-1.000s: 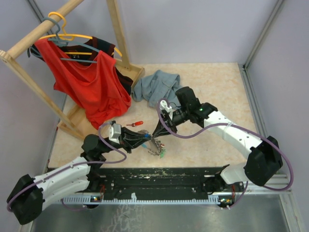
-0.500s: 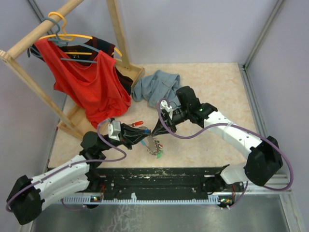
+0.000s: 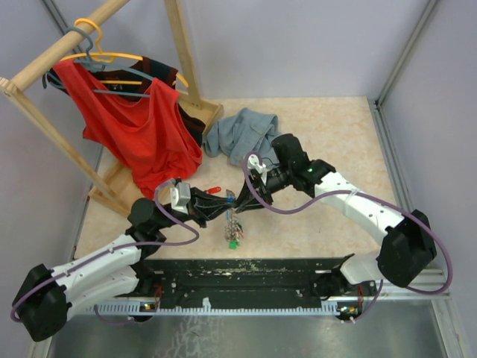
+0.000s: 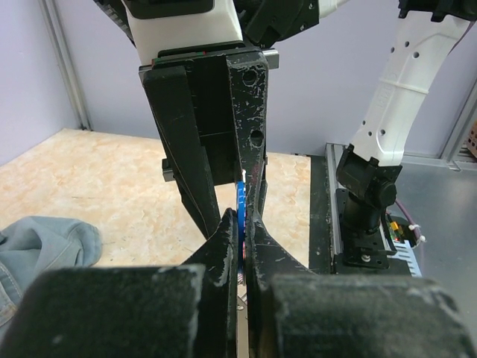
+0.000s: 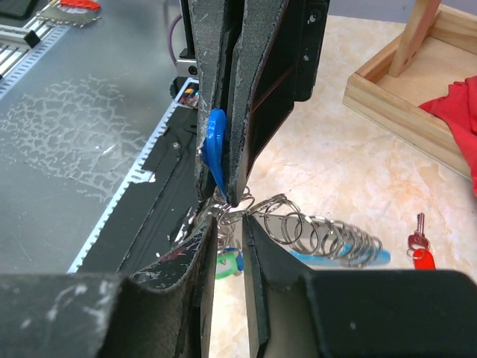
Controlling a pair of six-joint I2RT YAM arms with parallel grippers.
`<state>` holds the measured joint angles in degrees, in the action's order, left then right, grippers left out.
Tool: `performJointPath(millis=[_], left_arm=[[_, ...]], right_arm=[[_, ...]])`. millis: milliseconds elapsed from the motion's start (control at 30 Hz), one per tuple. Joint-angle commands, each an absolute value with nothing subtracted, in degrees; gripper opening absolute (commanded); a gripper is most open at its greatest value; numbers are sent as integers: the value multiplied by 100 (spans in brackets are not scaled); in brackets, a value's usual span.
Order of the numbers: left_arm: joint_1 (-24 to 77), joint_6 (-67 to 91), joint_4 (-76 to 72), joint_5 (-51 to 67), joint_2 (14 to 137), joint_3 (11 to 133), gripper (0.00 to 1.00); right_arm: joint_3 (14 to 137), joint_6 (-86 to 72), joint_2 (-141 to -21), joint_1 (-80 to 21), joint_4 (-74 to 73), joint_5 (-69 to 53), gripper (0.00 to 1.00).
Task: Remove the keys from the keyring
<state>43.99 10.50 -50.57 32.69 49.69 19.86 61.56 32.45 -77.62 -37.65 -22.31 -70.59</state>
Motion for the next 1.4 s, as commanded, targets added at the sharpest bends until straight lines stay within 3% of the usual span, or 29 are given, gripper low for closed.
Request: performJointPath(millis=[0,800,1100,1367], left_arm=[[4395,1073,-5532,3391,4948,2277,0],[4390,1215,-5597,3412,5056,2360,0],[4399,1269,-5605,3410,5066,2360,0],[4398,1288,-5633,3476,5086,2350,0]], right_arm=[[6216,3116,-7620,-3771,-1993,-7326,21],[6161,2672,-7673,-3841,-1687,-7248,30],[6161,2699,-7655,-3841,-1688,-7035,30],[6187,2689,-7655,-3843,-1695,-6828,23]])
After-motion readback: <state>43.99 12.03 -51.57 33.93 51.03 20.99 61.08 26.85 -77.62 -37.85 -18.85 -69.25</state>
